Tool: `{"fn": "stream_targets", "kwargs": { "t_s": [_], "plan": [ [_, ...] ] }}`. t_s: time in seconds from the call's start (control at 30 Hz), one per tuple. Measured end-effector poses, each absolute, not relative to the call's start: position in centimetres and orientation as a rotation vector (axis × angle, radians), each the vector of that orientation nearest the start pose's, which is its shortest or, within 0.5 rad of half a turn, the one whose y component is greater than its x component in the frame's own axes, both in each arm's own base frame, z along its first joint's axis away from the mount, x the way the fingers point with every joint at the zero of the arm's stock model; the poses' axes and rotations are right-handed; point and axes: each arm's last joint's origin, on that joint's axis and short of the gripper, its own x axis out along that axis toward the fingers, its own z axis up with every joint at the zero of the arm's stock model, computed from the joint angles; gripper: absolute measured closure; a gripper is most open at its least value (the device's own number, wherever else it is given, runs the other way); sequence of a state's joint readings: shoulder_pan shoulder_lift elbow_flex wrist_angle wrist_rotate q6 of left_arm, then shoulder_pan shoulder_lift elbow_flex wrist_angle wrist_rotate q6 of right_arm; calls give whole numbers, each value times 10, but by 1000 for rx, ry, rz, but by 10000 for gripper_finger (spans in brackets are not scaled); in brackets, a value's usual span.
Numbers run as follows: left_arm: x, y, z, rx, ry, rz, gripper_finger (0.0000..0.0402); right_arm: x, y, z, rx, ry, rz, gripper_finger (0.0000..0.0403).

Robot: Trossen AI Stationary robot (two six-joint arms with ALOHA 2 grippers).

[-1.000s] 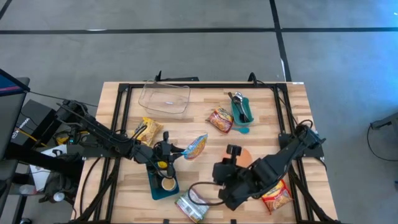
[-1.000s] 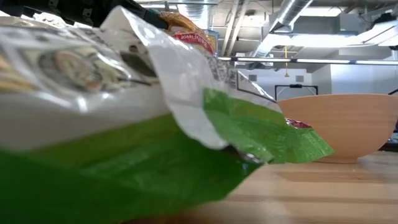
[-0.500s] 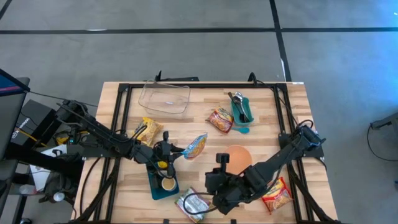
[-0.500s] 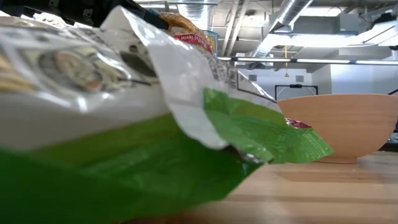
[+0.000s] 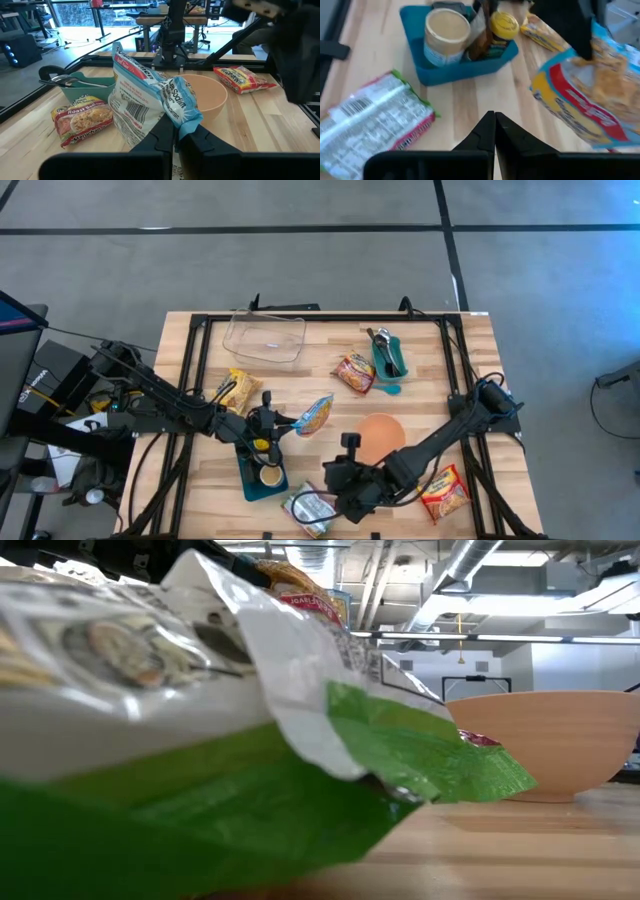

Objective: Pick & Place Food Item
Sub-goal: Put the light blue noodle pack into the transparent bin

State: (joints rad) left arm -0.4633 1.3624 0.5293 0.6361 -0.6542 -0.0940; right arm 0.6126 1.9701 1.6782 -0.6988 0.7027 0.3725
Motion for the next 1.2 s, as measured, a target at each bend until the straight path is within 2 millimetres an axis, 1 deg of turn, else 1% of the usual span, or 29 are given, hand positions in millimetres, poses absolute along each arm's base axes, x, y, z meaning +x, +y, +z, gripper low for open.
{"fn": "stream_targets", "kwargs": {
  "t_s": [0.1, 0.23, 0.3, 0.47, 0.63, 0.8, 0.93, 1.0, 1.1, 1.13, 1.2],
  "plan": [
    [244, -102, 203, 11, 158, 198, 398, 362, 231, 250, -229, 712, -165, 402],
    [244, -102, 203, 11, 158, 198, 397, 372, 237, 247, -173, 629, 14, 402],
    [244, -102, 203, 13, 161, 198, 397, 375, 237, 246, -176, 617, 64, 402],
    [243, -102, 202, 23, 171, 198, 398, 376, 234, 250, -194, 604, 80, 403],
    [244, -100, 201, 28, 175, 203, 399, 384, 226, 253, -158, 599, 149, 403],
    [244, -100, 201, 28, 175, 203, 397, 392, 216, 256, -148, 580, 179, 403],
    [244, -100, 201, 32, 182, 204, 399, 395, 217, 259, -129, 527, 248, 403],
    [244, -100, 200, 35, 187, 204, 397, 393, 218, 250, -126, 520, 262, 403],
    [244, -100, 200, 36, 189, 204, 397, 386, 215, 229, -123, 547, 259, 403],
    [244, -100, 200, 38, 192, 204, 398, 383, 214, 226, -113, 544, 260, 403],
    [243, -100, 199, 42, 199, 204, 399, 380, 214, 228, -89, 496, 266, 403]
  ]
}}
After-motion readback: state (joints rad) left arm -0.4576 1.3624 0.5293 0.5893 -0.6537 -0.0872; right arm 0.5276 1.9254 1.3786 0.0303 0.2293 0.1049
